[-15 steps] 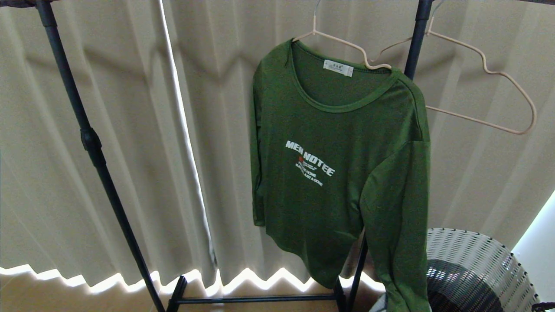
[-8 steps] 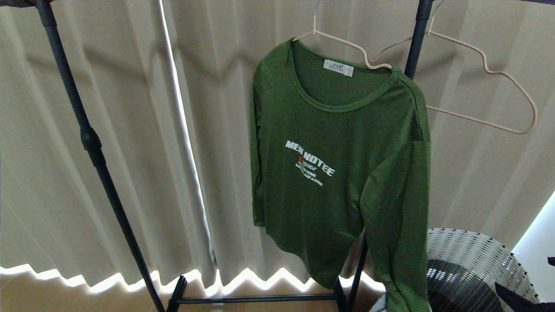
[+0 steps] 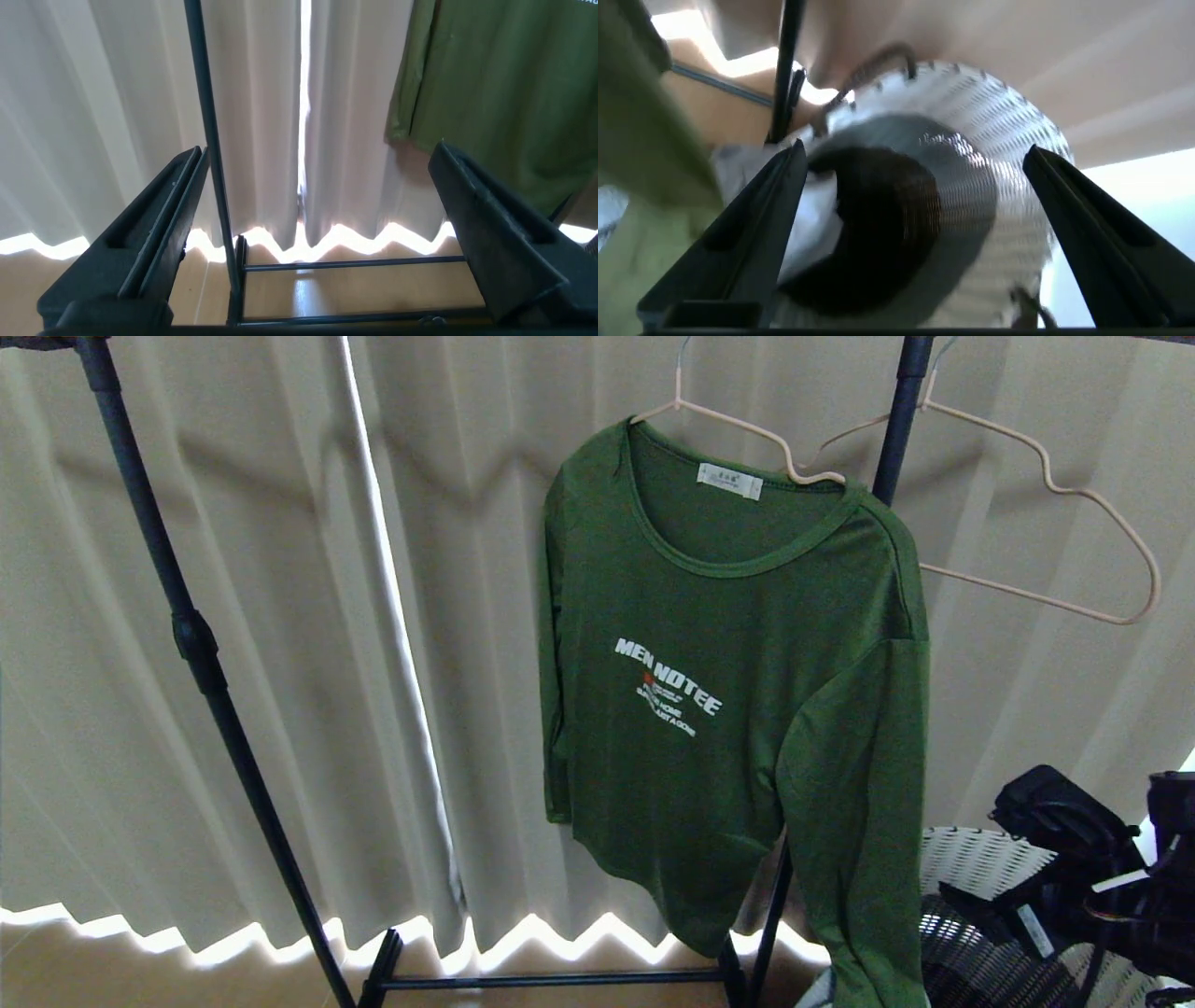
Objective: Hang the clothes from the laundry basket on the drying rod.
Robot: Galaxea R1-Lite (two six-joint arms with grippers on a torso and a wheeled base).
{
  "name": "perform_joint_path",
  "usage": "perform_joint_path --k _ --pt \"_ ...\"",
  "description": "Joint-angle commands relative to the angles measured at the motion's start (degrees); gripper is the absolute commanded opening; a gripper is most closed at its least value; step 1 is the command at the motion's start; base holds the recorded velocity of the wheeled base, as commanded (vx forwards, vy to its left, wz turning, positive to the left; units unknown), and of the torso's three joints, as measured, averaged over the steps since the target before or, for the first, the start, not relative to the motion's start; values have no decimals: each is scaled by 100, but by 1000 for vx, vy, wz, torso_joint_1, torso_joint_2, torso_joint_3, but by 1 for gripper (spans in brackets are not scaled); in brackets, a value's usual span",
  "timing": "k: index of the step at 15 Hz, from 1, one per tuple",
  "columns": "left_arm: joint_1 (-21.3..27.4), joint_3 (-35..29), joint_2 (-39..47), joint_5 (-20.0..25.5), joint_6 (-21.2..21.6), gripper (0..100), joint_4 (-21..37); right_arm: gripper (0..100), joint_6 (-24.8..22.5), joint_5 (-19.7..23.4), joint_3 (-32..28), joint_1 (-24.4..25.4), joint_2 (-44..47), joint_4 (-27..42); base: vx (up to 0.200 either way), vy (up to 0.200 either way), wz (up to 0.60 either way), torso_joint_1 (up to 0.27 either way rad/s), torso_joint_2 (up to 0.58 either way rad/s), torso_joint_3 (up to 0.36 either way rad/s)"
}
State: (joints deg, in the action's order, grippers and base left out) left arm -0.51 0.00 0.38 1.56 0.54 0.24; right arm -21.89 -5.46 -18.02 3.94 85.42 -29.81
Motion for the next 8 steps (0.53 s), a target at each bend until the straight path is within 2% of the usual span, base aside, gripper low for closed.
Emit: perform_joint_path --k 1,3,6,8 --pt "-2 0 6 2 -1 100 2 100 1 36 18 160 801 -245 0 0 0 0 0 0" --pt "-2 0 6 -7 -1 100 2 100 36 177 53 626 1047 -720 0 0 0 0 0 0" --pt "-2 0 6 2 -1 100 2 100 62 485 88 1223 889 -1071 0 0 0 0 0 0" --pt "-2 0 6 -7 -1 100 2 100 353 696 62 1557 783 -1247 0 0 0 0 0 0"
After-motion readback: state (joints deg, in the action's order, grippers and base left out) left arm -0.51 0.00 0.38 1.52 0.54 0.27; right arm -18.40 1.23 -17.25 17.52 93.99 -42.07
